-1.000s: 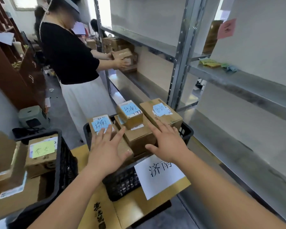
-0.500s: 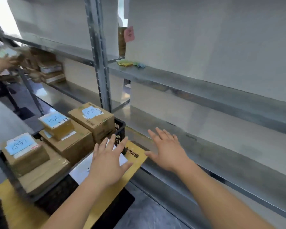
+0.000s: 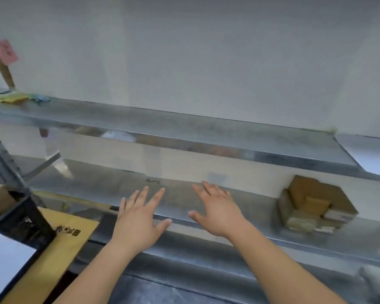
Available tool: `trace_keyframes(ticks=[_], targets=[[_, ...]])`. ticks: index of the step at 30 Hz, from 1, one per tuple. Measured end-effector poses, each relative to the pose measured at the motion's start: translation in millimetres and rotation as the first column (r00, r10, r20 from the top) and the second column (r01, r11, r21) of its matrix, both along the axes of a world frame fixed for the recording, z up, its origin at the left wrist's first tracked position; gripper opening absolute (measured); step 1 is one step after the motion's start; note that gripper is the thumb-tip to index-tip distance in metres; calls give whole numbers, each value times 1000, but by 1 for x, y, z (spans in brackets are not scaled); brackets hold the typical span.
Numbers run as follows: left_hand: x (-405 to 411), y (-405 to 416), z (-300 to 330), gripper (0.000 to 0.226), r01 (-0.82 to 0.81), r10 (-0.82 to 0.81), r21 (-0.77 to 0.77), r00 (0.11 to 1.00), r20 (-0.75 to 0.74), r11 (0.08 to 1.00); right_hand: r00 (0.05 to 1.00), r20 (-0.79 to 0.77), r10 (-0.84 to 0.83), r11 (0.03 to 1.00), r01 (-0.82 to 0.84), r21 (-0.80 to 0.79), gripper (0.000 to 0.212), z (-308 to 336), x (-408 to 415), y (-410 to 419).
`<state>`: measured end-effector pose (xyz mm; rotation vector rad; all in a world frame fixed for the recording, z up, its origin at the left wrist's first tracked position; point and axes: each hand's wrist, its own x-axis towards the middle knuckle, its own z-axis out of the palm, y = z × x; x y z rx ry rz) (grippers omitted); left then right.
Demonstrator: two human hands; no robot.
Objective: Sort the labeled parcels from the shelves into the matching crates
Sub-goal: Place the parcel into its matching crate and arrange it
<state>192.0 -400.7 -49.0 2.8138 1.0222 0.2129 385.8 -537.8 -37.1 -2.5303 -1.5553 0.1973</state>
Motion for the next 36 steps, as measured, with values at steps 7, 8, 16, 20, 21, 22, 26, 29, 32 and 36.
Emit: trace_keyframes(ticks=[7, 8, 16, 20, 21, 22, 26, 29, 32, 36], targets=[[101, -54, -19, 86, 137, -139, -45, 989, -50, 990, 984, -54, -168, 986, 167, -18, 84, -17, 88, -81], [114, -59, -22, 87, 156, -158, -49, 986, -56, 987, 981, -54, -184, 983, 183, -23, 84, -20, 98, -89], [216, -79, -47, 90, 291, -301, -101, 949, -91, 951, 943, -71, -326, 945, 322, -61, 81, -44, 168, -135], [272, -92, -52, 87, 374, -388, -145, 918, -80, 916, 900, -90, -427, 903, 421, -83, 81, -52, 200, -155], [286, -95, -54, 87, 397, -412, -153, 908, -79, 905, 891, -86, -447, 894, 440, -89, 81, -53, 207, -161], [299, -99, -56, 87, 423, -438, -159, 896, -77, 892, 882, -78, -465, 884, 457, -94, 81, -54, 214, -167], [350, -117, -59, 88, 521, -541, -192, 838, -74, 832, 831, -69, -553, 833, 550, -56, 82, -58, 248, -191], [377, -131, -59, 87, 566, -595, -224, 799, -86, 793, 775, -102, -624, 780, 625, -25, 86, -66, 273, -213], [399, -154, -56, 89, 571, -611, -272, 787, -88, 775, 743, -117, -659, 750, 661, -23, 91, -68, 298, -235], [430, -183, -63, 93, 548, -599, -309, 795, -97, 777, 788, -89, -609, 793, 608, -48, 87, -68, 332, -251]])
